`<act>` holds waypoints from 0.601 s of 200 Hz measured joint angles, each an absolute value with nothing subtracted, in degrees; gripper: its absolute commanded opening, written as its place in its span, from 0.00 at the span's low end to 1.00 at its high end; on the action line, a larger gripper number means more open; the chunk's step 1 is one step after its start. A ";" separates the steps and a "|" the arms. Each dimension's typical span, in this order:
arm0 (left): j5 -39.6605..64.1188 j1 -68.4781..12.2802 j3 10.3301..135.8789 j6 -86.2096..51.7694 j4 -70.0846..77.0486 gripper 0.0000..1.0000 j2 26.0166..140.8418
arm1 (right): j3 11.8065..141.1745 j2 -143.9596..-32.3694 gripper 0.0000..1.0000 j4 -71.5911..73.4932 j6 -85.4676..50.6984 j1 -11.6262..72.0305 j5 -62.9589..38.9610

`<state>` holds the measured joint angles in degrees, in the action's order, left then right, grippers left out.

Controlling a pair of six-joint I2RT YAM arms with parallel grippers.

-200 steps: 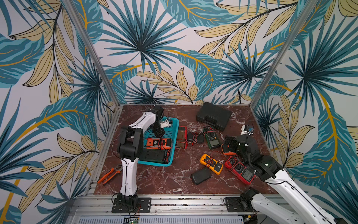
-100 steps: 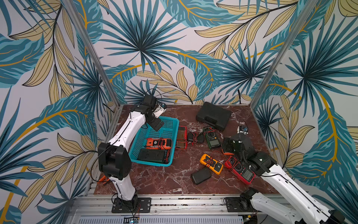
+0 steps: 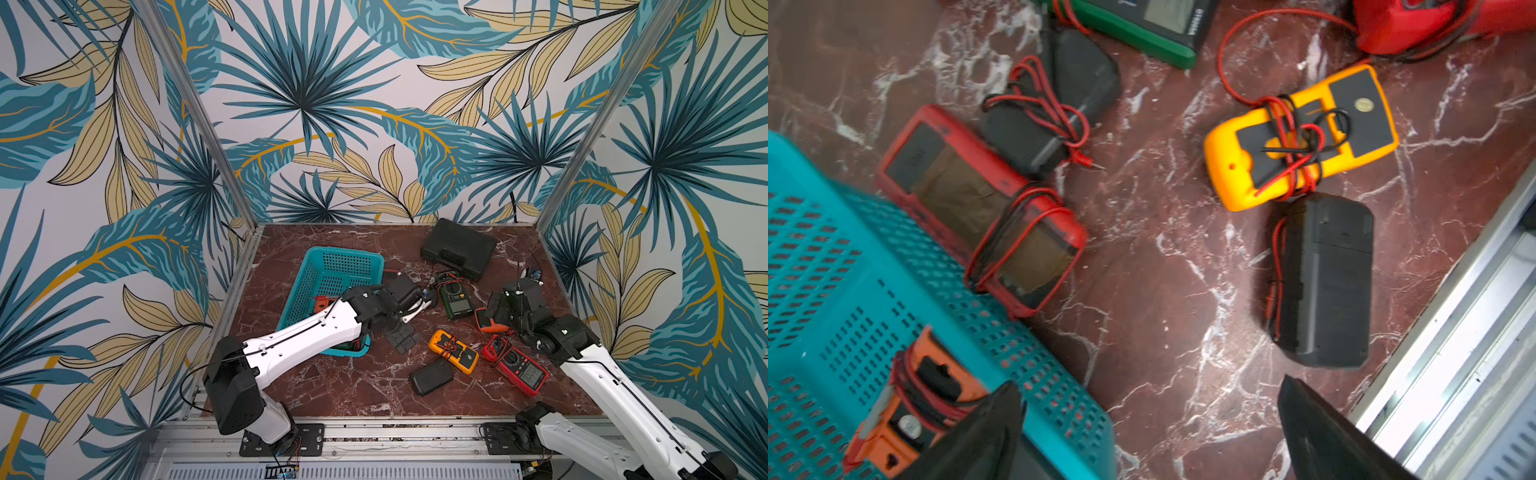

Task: Put the multimeter into the basket
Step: Pick up the multimeter from the center of the board.

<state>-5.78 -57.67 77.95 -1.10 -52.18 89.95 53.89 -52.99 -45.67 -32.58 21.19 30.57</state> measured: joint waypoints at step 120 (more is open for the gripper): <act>-11.57 -72.71 83.57 -8.60 -50.85 1.00 109.91 | 52.51 -48.07 0.99 -49.63 -32.60 15.35 26.44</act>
<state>-11.57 -72.71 83.57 -8.60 -50.85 109.91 52.51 -48.07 -49.63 -32.60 15.35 26.44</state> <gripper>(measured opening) 0.999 0.996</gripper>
